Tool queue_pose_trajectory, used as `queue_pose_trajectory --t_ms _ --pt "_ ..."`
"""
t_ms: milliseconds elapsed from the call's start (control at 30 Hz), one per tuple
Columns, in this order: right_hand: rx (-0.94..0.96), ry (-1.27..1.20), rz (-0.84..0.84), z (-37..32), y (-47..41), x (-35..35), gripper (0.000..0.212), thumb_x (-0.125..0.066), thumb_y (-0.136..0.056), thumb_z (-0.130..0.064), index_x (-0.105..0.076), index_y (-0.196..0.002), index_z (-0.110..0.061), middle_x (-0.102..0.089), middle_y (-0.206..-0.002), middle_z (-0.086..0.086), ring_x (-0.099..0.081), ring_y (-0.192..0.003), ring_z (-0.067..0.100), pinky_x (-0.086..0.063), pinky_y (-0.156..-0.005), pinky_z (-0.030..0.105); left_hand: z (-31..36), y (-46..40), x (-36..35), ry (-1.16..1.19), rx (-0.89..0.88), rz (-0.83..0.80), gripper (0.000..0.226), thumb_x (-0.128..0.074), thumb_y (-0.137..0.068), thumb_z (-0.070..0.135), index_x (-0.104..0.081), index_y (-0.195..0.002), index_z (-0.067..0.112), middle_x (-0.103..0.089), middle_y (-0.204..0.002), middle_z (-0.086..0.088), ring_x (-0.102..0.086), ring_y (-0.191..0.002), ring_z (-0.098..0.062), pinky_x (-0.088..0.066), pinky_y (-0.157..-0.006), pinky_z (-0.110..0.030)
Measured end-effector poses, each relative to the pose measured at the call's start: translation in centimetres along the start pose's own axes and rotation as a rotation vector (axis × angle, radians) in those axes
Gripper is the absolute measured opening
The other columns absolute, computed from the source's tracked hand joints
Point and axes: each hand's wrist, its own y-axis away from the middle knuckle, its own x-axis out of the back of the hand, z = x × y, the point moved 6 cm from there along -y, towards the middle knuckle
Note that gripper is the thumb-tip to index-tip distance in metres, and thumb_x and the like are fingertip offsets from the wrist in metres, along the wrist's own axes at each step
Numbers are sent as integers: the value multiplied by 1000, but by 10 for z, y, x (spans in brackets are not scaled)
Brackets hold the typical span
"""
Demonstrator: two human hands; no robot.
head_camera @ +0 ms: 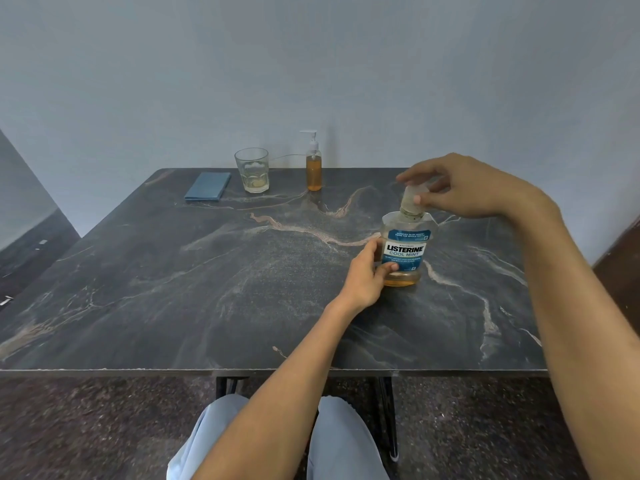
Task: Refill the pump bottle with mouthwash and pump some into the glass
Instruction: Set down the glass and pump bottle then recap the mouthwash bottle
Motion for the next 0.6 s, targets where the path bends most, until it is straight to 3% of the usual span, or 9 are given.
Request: queue_pose_trajectory --t_ms 67,200,267,400,500,600 --pt "-18 46 63 3 -3 0 32 -63 -88 -26 -58 -120 -31 -58 -114 -7 -56 -97 12 -46 -91 40 0 0 0 1 -3 -1 31 -54 -91 0 -47 -121 6 -57 -124 -7 -50 -106 -4 -39 -81 3" --pt "8 49 132 6 -7 -1 26 -64 -87 -25 -63 -113 -24 -57 -101 -7 -55 -81 6 -38 -65 17 1 0 0 -7 -16 -1 31 -54 -91 1 -48 -120 7 -57 -122 -3 -50 -109 -4 -39 -83 1" --pt "25 66 178 7 -8 0 25 -65 -86 -24 -65 -110 -22 -57 -97 -8 -50 -74 -3 -33 -60 12 2 0 0 -2 -20 -4 31 -55 -91 1 -48 -120 7 -56 -119 2 -50 -108 -4 -39 -84 1" --pt "28 11 242 14 -5 -3 33 -65 -85 -32 -61 -116 -23 -56 -99 -10 -51 -76 -5 -34 -61 13 4 0 0 -1 -33 -6 30 -55 -90 1 -48 -119 7 -54 -114 6 -51 -106 -4 -39 -83 1" --pt "10 -281 362 31 10 -14 47 -60 -85 -47 -52 -127 -27 -57 -106 -12 -55 -89 -3 -40 -66 13 4 1 0 -2 -53 10 29 -56 -90 0 -49 -118 6 -55 -111 7 -51 -104 -3 -38 -82 1" --pt "-59 -537 493 58 25 -47 50 -52 -88 -44 -46 -133 -22 -53 -120 -11 -53 -102 1 -41 -72 9 4 2 0 -2 -72 19 30 -56 -90 0 -49 -119 5 -55 -112 7 -50 -103 -1 -37 -82 1"
